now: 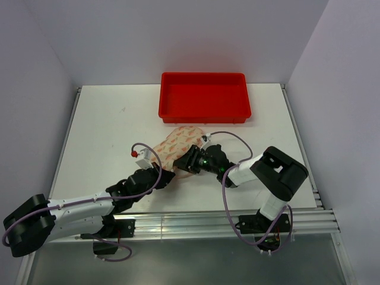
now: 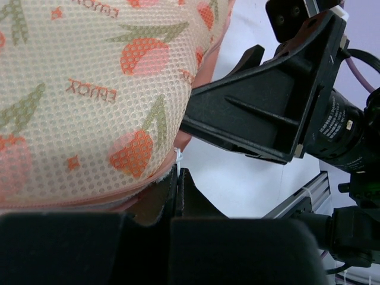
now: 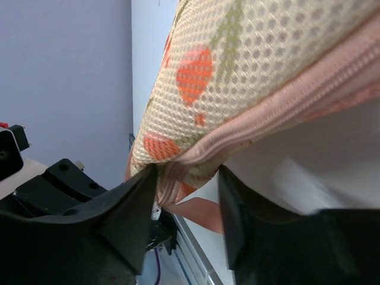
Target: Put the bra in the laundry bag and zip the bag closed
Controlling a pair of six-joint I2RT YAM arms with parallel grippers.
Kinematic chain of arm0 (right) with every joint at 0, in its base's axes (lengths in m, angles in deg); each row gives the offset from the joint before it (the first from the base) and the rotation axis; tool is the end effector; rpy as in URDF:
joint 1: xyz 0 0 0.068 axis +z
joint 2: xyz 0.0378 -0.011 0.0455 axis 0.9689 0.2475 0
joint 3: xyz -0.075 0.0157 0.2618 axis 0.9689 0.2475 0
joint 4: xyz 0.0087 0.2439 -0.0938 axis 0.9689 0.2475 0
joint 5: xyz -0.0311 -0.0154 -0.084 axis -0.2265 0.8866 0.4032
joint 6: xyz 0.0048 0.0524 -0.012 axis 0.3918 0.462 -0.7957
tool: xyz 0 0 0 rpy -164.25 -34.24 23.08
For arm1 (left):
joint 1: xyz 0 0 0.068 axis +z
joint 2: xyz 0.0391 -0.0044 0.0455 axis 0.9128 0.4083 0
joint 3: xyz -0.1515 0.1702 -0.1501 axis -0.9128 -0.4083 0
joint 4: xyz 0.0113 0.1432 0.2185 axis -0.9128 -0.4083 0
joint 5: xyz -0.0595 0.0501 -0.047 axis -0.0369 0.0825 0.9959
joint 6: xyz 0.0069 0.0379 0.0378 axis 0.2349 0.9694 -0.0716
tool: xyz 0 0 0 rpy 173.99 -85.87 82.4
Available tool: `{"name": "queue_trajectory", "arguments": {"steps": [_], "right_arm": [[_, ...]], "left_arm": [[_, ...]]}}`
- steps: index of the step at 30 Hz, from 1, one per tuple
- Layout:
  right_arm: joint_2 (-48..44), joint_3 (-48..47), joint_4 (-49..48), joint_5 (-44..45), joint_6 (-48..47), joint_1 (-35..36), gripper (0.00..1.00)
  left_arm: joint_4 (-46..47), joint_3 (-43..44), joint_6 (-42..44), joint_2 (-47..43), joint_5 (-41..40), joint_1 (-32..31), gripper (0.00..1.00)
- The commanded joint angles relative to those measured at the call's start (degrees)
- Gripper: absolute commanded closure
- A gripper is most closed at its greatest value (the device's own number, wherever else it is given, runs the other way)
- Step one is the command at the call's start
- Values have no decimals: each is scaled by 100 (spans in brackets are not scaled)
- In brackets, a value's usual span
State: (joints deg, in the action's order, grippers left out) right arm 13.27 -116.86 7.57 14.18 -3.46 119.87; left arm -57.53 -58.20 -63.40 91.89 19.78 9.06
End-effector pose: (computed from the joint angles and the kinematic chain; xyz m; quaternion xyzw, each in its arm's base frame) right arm 0.2060 0.2135 0.1374 0.0775 0.8007 0.5422 0.2428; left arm 0.1159 -0.1574 0.1678 -0.1135 0.8178 -0.4028 0.3951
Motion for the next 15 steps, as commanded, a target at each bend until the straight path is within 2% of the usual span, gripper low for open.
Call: {"name": "queue_trajectory", "arguments": {"steps": [1,2,5,8,13,15], "right_arm": [[-388,13,-373,-14,-203,141,43],[-459,119,-373,-5,-273,158,35],[-680,471,-408,-31,-361,176,25],[-698,604,-460,-58,-362,176,24],[-575,139,-277,-110,-467,167,23],[-426,-194,-127,-154,-485,150,28]], "left_arm": [[-7,6,28,-206,-19,-38,100],[-112,23,20,-258,-63,-38,100],[-148,76,-16,-329,-46,-12,100],[-113,129,-7,-338,-2,-3,100],[-122,165,-24,-224,103,-11,100],[-121,147,-51,-232,104,-11,100]]}}
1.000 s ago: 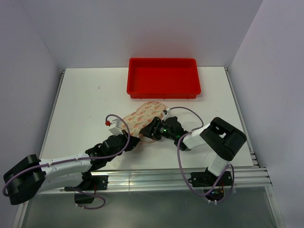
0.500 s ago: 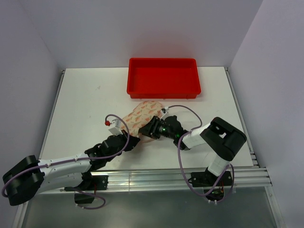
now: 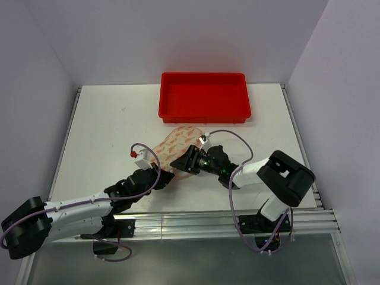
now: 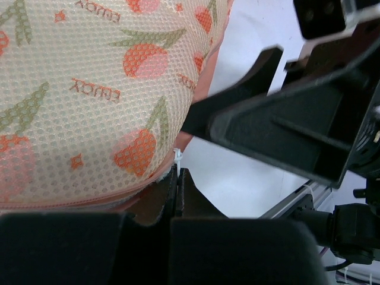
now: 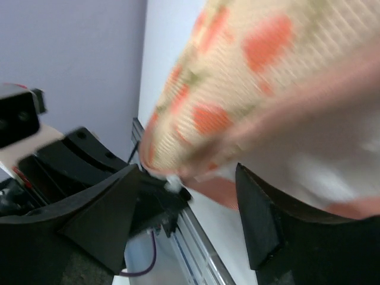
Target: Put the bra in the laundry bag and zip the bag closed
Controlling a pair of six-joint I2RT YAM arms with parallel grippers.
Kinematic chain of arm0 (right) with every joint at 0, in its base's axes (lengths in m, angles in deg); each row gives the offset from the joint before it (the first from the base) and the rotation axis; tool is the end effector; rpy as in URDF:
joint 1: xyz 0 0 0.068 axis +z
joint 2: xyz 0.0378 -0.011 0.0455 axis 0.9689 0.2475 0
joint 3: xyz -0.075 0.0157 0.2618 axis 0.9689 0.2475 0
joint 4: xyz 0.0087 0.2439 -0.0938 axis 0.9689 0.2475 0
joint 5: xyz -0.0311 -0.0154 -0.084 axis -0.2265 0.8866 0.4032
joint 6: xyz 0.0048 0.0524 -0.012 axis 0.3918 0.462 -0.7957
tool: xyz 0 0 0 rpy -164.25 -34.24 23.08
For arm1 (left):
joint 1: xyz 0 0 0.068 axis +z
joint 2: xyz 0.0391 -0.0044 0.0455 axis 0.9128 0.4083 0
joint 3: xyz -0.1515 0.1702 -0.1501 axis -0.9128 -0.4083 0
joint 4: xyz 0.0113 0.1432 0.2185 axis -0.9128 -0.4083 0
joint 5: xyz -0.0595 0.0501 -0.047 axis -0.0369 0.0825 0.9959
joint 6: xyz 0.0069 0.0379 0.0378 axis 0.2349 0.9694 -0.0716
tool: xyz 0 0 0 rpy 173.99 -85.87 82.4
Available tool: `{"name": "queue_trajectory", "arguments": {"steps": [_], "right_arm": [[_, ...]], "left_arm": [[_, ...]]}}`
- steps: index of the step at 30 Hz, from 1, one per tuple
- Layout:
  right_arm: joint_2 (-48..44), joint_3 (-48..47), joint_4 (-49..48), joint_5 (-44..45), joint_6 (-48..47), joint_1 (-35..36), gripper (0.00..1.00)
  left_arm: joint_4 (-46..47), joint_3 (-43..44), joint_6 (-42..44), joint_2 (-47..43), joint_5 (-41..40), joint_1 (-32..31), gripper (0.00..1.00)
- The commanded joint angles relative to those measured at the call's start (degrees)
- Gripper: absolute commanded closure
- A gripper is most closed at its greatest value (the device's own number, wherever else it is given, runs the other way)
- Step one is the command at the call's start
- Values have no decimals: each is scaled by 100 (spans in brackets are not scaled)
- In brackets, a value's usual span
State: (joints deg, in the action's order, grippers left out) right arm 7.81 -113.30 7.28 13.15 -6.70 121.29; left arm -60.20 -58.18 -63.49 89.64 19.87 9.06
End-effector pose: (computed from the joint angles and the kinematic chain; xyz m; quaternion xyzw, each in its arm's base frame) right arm 0.1881 0.2066 0.1478 0.0357 0.7921 0.5533 0.2552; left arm 0.1136 -0.1540 0.1701 -0.1133 0.8197 -0.4009 0.3930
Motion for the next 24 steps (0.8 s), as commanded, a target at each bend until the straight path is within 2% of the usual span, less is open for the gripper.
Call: {"name": "queue_trajectory", "arguments": {"steps": [1,3,4,5,8,13,15,20,24], "right_arm": [[261,-622,-98,-69,-117,8,33],[358,-780,-37,53,-82,-1,46],[446,-807,-19,71,-64,-10,57],[481,-824,-37,54,-38,-71,74],[447,-763,-20,133,-38,-168,100],[122,-447,86,133,-152,-510,100],[-62,-246,121,89,-205,-790,100],[-309,-52,577,-605,-688,-1415,100],[-537,-77,1131,-815,-1118,-1741,100]], "left_arm": [[128,136,-33,-51,95,-11,100],[75,118,-24,-103,86,-11,100],[75,92,-16,-182,86,-3,100],[75,74,-16,-226,77,-11,100],[-100,39,-7,-315,-1,-3,100],[-723,-58,-60,-551,-264,-3,100],[-1321,-119,-173,-701,-580,-3,100],[-2673,-277,-638,-1588,-1196,-3,100],[-3132,-365,-815,-2010,-1557,-3,100]]}}
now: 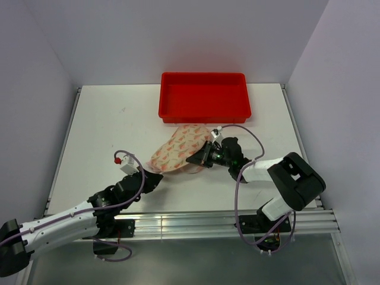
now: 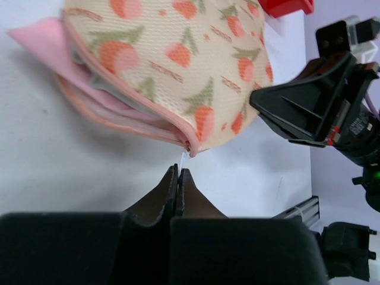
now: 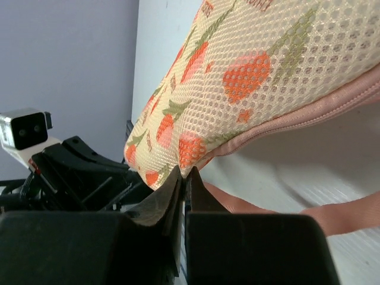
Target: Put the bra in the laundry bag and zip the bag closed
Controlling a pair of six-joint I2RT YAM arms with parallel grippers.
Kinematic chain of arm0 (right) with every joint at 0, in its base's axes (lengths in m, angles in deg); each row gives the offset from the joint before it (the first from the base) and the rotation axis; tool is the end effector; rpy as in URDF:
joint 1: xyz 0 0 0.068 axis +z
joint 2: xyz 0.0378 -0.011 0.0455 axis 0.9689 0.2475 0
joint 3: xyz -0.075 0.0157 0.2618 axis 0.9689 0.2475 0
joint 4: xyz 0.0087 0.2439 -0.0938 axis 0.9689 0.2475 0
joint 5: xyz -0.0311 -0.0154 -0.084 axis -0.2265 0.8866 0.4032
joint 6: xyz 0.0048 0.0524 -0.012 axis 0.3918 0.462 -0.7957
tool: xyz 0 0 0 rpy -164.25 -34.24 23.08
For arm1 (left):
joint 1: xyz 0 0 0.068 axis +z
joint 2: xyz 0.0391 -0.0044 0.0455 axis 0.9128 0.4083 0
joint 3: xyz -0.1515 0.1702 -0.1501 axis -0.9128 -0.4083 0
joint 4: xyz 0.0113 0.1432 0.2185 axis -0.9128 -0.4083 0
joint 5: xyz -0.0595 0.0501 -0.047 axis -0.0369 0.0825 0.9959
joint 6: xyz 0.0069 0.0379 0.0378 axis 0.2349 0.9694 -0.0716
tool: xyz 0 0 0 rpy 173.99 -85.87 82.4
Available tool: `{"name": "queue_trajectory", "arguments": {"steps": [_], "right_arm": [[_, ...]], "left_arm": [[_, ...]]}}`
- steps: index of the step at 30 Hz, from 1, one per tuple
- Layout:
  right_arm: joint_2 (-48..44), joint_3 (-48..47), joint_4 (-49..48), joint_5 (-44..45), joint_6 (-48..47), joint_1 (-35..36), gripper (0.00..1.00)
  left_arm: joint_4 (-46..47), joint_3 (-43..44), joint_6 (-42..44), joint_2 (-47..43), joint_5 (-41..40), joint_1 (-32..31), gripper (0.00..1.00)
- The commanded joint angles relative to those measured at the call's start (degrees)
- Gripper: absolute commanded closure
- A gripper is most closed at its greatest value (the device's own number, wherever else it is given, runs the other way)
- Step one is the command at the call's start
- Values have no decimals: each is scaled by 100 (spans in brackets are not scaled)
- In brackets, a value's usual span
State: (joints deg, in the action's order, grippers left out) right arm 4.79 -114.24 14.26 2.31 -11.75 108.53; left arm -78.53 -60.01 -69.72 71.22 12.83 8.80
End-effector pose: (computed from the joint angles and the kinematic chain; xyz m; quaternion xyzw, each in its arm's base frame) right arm 0.2219 0.1628 0.1539 0.0391 0.8001 0.5390 0.2603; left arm 0.0952 -0.1196 0.1774 -0.1863 0.8088 -0.3816 0.4069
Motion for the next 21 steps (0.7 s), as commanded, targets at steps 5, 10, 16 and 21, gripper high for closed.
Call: {"name": "queue_trajectory", "arguments": {"steps": [5,10,16,21], "right_arm": [[-113,-220,786,92,-834,-518,100],[-33,-379,1032,-49,-1000,-483,99],[-288,-432,1648,48,-1256,-334,32],[-281,-327,1061,14,-644,465,17]], "left_arm": [[-1108,-33,87,-90,-1056,24,100],[-211,178,651,340,-775,15,100],[447,407,958,947,-661,6,100],[1187,530,994,1395,-151,-3,100]]}}
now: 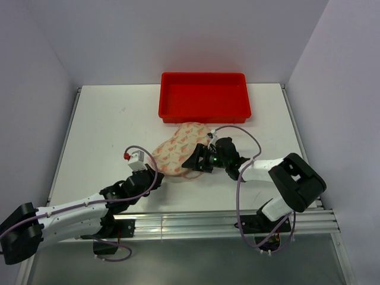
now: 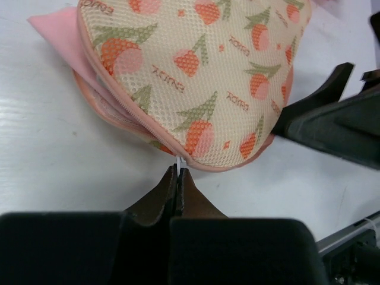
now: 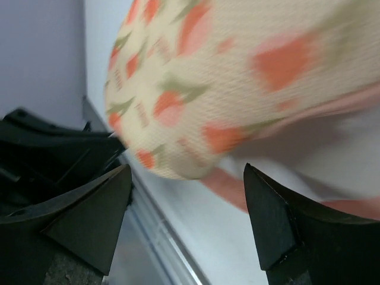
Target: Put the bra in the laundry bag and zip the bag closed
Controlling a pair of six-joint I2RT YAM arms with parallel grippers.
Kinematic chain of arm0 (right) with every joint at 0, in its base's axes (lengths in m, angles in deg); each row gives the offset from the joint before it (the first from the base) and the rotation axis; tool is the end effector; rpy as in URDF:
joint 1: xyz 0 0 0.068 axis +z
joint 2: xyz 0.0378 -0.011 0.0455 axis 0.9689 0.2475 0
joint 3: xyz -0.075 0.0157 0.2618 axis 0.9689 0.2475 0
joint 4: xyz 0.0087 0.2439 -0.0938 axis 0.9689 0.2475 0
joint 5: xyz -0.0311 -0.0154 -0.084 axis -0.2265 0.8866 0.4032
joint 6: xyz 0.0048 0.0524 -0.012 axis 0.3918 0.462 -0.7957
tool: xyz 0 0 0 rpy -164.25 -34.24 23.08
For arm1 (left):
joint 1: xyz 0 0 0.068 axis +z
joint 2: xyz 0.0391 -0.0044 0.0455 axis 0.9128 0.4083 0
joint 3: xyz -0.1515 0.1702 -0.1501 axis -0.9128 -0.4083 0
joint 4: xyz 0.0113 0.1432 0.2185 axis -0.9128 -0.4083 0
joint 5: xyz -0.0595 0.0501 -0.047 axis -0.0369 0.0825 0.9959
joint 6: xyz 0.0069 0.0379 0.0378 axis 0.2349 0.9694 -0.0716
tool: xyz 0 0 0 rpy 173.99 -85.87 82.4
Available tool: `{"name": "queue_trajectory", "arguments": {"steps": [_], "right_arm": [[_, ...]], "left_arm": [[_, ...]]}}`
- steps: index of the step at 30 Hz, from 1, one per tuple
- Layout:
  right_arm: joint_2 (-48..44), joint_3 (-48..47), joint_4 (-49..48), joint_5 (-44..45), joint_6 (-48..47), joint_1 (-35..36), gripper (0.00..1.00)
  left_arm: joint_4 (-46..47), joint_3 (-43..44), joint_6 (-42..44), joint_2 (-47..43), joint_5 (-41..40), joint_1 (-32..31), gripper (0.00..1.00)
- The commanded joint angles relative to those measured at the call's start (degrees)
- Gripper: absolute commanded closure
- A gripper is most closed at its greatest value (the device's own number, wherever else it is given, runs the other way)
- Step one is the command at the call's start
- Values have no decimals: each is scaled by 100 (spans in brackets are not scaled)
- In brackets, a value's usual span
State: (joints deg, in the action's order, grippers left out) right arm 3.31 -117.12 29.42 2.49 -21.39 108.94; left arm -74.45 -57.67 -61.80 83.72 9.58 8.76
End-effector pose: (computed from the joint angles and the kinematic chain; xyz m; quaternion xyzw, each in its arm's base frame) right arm 0.2200 0.1638 0.1486 -0.0052 0.8476 0.4743 0.2379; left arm 0.1078 -0.1359 0.1672 -0.1340 0.8409 -0.2966 0.4324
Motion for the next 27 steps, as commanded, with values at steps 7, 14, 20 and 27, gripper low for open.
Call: {"name": "queue_trajectory", "arguments": {"steps": [7,14,20,27], "right_arm": [[439,-214,-1283,-207,903,785,23],[563,-126,-1363,110,957,663,98],[405,190,-1179,-233,466,40,100],[352,-132,-38,-769,-589,-568,100]], "left_arm": [[1420,147,-25,488,728,-130,100],[1237,-81,-61,349,493,-139,100],[43,-371,-52,-310,-394,-60,100],[-776,-574,-439,-944,-589,291,100]]}}
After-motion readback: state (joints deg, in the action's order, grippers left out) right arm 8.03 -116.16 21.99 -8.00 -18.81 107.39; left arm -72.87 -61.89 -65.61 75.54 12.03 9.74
